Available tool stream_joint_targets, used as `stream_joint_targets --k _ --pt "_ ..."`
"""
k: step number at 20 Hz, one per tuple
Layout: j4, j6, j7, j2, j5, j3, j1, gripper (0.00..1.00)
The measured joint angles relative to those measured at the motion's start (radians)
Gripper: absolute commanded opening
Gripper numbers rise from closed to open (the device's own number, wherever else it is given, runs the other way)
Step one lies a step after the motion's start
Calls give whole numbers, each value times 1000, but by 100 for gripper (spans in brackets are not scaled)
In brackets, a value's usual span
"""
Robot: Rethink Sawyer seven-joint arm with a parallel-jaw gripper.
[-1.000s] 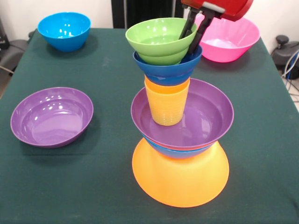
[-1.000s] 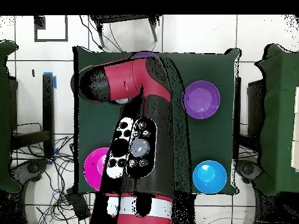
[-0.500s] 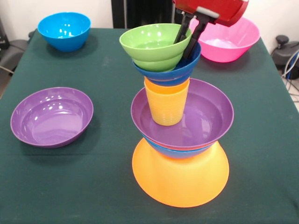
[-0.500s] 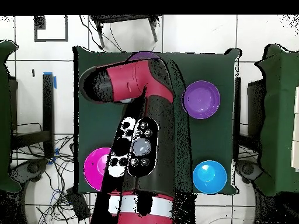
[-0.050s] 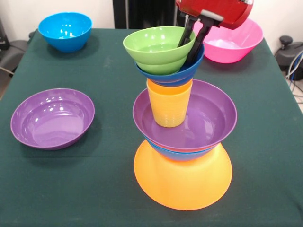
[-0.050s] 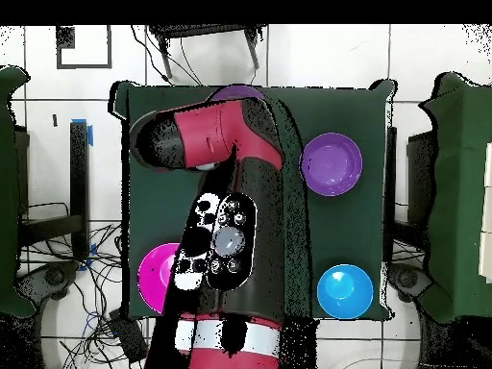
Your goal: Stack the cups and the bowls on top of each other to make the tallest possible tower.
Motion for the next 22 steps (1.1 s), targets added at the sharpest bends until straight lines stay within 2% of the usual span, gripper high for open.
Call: stream_joint_targets --k 22 --pt "0 0 0 1 28 -30 26 0"
